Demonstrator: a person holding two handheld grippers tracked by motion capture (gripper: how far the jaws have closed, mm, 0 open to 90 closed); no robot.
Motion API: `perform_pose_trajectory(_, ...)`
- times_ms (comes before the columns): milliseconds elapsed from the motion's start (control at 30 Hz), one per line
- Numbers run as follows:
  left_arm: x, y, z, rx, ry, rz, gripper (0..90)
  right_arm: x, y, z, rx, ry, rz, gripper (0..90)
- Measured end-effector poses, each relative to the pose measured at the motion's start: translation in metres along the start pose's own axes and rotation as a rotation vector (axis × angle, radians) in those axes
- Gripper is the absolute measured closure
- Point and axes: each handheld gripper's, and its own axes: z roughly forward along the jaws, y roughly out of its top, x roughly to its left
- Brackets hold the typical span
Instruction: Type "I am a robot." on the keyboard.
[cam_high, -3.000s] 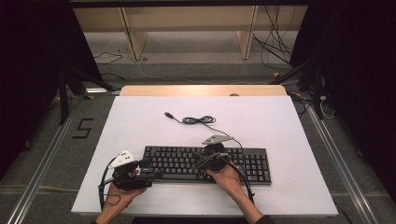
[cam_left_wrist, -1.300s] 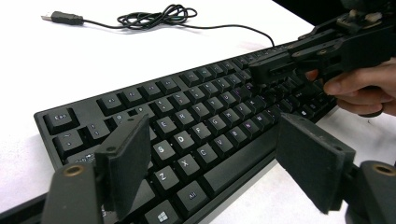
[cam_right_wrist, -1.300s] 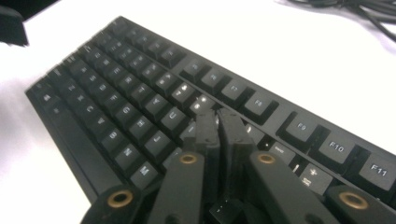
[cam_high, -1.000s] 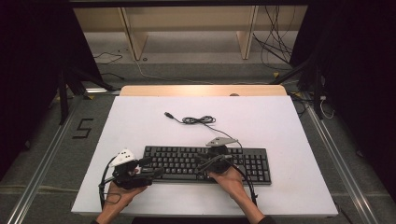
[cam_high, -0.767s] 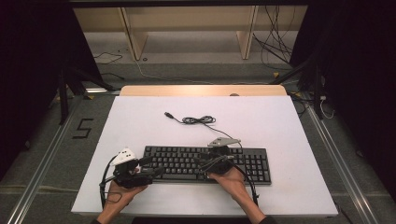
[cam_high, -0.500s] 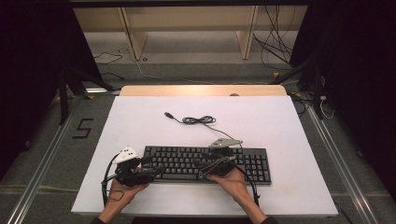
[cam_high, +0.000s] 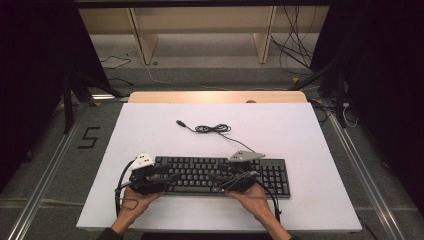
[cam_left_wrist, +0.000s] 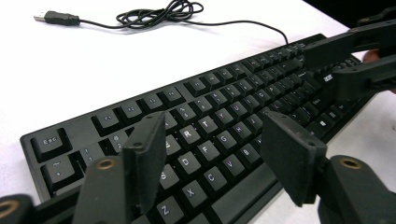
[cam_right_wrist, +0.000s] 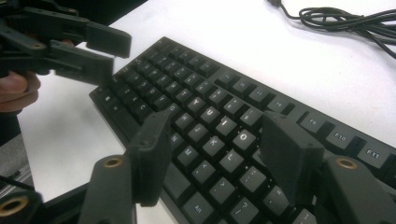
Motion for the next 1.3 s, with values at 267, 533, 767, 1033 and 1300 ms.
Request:
perform_pose_trajectory(267,0.001,0.005,0.01,0.031,0.002,0.01,53.4,0.002,-0.005,-0.004,-0.002,0.007,-0.011,42.4)
perform_pose_trajectory(533,0.0,0.01,0.025,0.074,-0.005,0.036,71.6,0.004,-0.008,-0.008,-0.005,0.01,-0.021,41.4)
perform_pose_trajectory(767,0.0,0.012,0.037,0.107,-0.004,0.044,83.5,0.007,-0.012,-0.011,-0.012,0.016,-0.032,39.0)
perform_pose_trajectory(1033,-0.003,0.016,0.049,0.14,0.002,0.072,88.8,0.01,-0.014,-0.014,-0.021,0.02,-0.038,37.9)
perform_pose_trajectory(1300,-0.003,0.017,0.056,0.162,0.009,0.076,88.8,0.01,-0.017,-0.016,-0.02,0.021,-0.039,37.8)
